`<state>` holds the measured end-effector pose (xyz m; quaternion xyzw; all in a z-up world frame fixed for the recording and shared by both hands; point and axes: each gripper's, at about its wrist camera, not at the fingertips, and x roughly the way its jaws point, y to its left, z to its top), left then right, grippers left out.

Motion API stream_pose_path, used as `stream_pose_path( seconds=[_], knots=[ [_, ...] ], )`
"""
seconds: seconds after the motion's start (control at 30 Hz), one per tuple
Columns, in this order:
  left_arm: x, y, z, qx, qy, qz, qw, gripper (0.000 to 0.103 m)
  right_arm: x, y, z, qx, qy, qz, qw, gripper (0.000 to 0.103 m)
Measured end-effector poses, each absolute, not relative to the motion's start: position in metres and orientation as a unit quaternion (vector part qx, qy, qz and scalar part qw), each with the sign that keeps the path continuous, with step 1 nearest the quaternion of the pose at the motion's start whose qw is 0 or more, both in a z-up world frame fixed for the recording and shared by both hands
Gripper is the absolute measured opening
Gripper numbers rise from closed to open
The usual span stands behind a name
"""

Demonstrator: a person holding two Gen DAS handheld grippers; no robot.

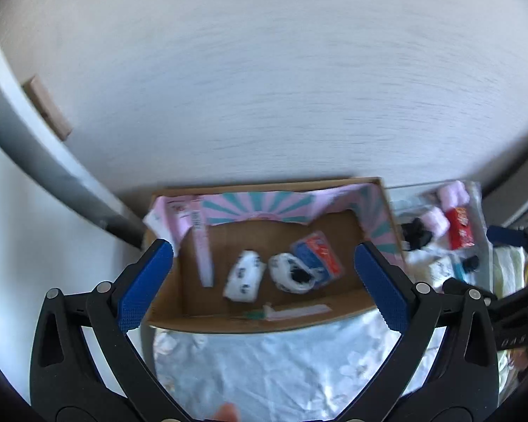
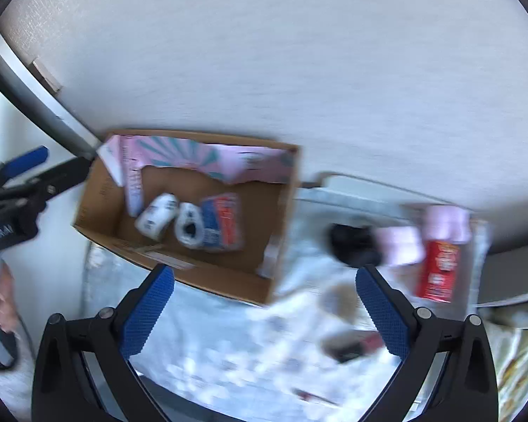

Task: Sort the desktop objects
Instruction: 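Move both grippers back over the table items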

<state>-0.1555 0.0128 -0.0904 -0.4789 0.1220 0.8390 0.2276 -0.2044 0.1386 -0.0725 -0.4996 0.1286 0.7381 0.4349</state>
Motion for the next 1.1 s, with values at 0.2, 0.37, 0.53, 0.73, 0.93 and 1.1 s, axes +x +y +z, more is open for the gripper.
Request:
stream_pose_path(
  seconds=[0.2, 0.37, 0.53, 0.73, 0.93, 1.1],
  knots=[
    [-0.118, 0.051, -0.078, -0.457, 0.150, 0.835, 0.268, 0.103, -0.151, 0.132, -0.047, -0.487, 0.128, 0.734, 0.456, 0.103],
    [-0.090, 0.086, -0.071, -0.445, 0.170, 0.828, 0.296, 0.103, -0.103, 0.130, -0.028, -0.469, 0.140, 0.729, 0.479, 0.103],
    [-0.068, 0.129, -0.071, -0.434, 0.199, 0.818, 0.320, 0.103, -0.060, 0.129, -0.019, -0.457, 0.155, 0.720, 0.499, 0.103],
    [-0.050, 0.178, -0.099, -0.450, 0.247, 0.792, 0.331, 0.103, -0.021, 0.135, -0.028, -0.463, 0.172, 0.702, 0.513, 0.103],
    [-0.035, 0.215, -0.135, -0.440, 0.316, 0.761, 0.356, 0.102, 0.008, 0.149, -0.054, -0.482, 0.195, 0.685, 0.511, 0.103],
    [-0.031, 0.243, -0.163, -0.438, 0.357, 0.737, 0.371, 0.102, 0.026, 0.165, -0.080, -0.498, 0.209, 0.675, 0.503, 0.103]
  ],
)
